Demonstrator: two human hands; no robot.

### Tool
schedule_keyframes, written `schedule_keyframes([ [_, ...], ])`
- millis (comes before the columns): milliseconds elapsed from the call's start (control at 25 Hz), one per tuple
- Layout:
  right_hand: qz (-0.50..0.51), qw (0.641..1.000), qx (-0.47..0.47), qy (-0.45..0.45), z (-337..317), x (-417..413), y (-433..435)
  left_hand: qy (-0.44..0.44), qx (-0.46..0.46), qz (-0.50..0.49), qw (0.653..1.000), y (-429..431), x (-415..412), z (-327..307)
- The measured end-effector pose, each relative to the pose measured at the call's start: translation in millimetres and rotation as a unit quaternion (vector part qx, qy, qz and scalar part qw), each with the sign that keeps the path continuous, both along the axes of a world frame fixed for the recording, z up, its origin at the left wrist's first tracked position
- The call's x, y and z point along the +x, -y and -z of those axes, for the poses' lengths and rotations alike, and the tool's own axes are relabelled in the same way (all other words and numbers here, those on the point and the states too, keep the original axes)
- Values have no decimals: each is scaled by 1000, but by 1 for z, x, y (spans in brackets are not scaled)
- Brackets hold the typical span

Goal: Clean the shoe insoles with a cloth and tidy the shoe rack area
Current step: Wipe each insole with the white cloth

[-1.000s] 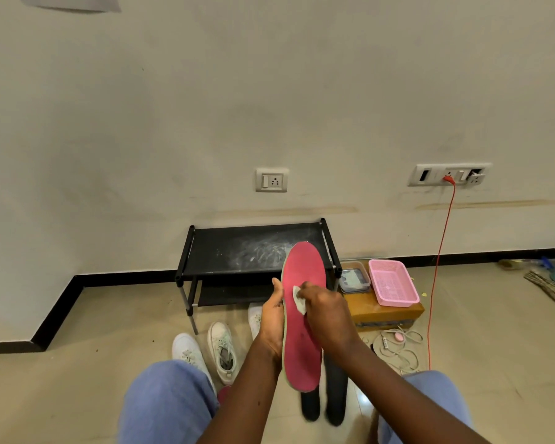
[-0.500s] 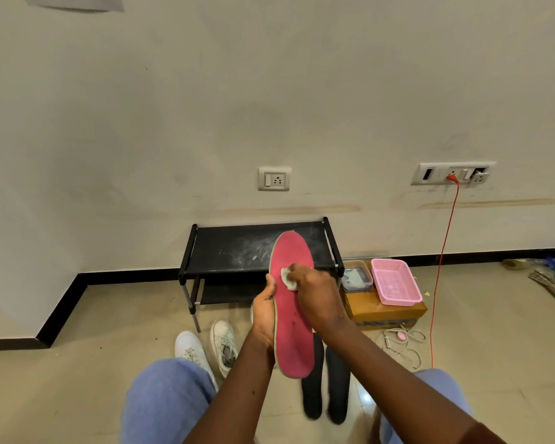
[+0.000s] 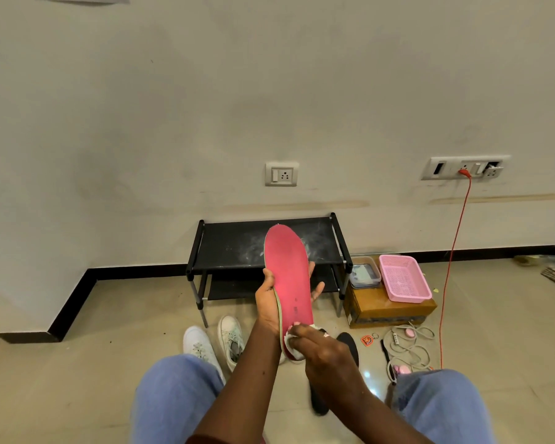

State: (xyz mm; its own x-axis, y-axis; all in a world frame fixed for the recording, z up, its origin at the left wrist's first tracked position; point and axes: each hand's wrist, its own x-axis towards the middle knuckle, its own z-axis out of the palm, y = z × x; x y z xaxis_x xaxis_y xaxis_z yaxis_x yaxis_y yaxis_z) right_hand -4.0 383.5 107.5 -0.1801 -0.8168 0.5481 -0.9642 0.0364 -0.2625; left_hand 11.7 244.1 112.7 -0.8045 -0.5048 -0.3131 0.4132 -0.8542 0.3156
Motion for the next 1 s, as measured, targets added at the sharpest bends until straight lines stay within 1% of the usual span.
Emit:
schedule_keyframes([
  [120,14,1000,13,-21,-10,-13,17,1,-26,33,999,-2,2,0],
  [200,42,999,11,4,-19,-26,41,4,-46,58,997,-5,4,0],
  [280,72,995,40,48,-30,-44,65,30,-51,66,996,-13,6,-3],
  [360,85,994,48,52,-38,-63,82,62,-52,57,995,-19,9,-2],
  [440,103,992,37,67,-47,-74,91,91,-66,66,991,-22,9,0],
  [520,107,990,34,86,-49,-73,92,95,-60,55,992,-24,9,4],
  [600,80,990,53,99,-42,-60,81,73,-31,28,996,-23,11,7],
  [680,50,993,37,100,-29,-37,56,45,-14,34,998,-19,13,10],
  [760,40,995,2,94,-14,-15,21,61,-11,33,998,-20,11,11],
  [840,47,992,-20,114,1,3,-11,69,-6,25,997,-26,9,12],
  [920,65,990,-16,121,11,13,-30,84,-9,29,996,-37,7,9],
  [1000,77,992,-11,102,15,5,-32,98,2,29,995,-45,4,10],
])
